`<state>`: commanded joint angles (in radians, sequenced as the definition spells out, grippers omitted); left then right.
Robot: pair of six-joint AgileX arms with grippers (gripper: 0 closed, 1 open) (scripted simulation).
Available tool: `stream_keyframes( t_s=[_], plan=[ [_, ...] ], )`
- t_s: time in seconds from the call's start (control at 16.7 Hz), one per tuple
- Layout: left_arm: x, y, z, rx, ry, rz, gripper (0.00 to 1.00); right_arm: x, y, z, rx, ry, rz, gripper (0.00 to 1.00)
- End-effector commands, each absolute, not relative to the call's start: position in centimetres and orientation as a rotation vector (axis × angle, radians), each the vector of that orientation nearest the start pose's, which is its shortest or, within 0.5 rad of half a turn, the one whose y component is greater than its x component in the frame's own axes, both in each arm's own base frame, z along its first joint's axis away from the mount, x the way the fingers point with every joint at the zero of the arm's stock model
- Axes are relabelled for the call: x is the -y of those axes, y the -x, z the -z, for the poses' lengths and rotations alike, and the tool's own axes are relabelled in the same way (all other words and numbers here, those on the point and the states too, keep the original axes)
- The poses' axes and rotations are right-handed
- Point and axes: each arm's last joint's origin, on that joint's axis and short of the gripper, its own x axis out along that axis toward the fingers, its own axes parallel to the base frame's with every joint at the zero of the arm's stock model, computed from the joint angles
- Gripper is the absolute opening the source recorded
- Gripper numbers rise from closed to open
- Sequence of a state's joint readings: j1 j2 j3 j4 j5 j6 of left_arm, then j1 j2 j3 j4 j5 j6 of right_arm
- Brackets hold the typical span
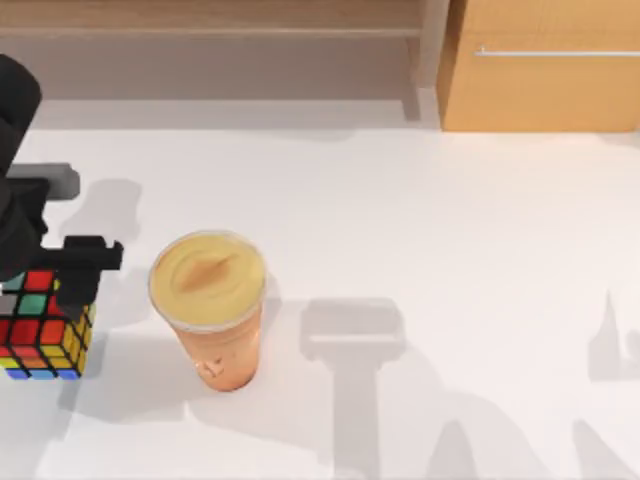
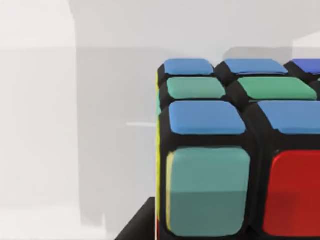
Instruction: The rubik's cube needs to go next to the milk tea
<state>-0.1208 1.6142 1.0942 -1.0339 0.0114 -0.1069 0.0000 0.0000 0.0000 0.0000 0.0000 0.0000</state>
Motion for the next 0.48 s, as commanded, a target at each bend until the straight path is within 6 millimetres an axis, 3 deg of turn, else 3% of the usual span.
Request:
stream_keyframes(
  t_s=[0.48],
  plan=[
    [2.55,-28.04,-20.11,-1.503,0.019,0.006,0.0,0.12,-10.57,-16.0,0.0,0.0,0.0,1.0]
  ],
)
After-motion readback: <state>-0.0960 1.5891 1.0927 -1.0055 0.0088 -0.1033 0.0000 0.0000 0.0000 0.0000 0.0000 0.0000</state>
